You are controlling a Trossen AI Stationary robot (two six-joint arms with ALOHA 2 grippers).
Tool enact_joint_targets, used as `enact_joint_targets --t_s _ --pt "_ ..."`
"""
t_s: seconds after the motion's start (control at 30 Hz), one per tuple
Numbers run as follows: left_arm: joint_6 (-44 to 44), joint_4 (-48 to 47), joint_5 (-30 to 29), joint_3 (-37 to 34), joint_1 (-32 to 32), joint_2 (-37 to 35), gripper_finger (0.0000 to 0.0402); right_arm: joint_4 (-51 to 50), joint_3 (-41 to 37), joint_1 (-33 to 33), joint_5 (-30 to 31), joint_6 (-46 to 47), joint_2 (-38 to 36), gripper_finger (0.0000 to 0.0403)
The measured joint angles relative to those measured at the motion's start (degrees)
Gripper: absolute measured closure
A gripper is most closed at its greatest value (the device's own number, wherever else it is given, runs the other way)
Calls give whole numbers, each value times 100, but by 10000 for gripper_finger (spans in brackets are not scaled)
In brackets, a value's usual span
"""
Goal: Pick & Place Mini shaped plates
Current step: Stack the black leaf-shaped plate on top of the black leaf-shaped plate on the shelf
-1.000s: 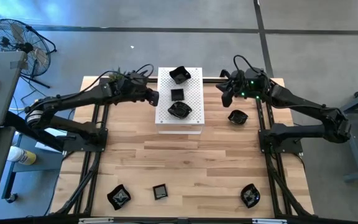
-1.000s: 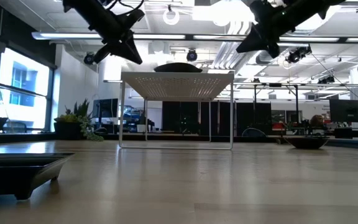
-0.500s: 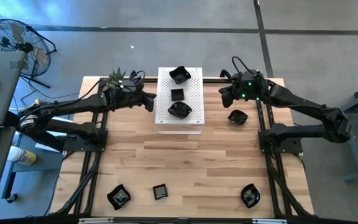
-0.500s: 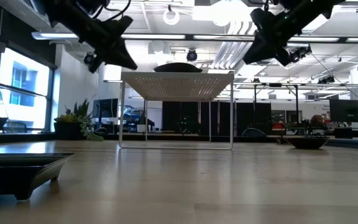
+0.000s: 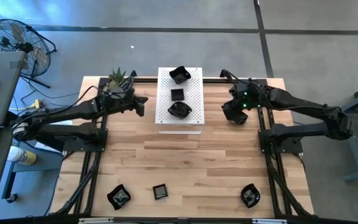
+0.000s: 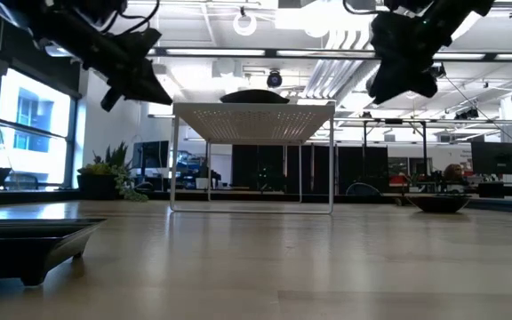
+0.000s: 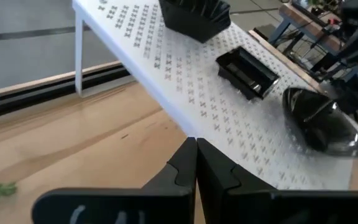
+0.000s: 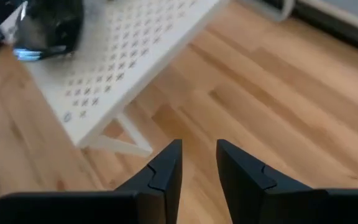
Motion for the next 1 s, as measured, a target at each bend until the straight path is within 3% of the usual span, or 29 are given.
enact_joint_targets --t_s 0.2,0.43,0.63,1.0 --pt "267 -20 -4 -345 0 -458 401 -835 636 -116 669 122 144 306" --pt "229 -7 -38 -425 0 -830 401 -1893 1100 -908 478 -401 851 283" --pt "338 -104 31 -430 -4 -876 401 -1913 1111 -1730 -213 -1418 1430 244" --pt "108 -232 -6 -430 -4 -870 401 -2022 1111 -2613 -354 -3177 2518 197"
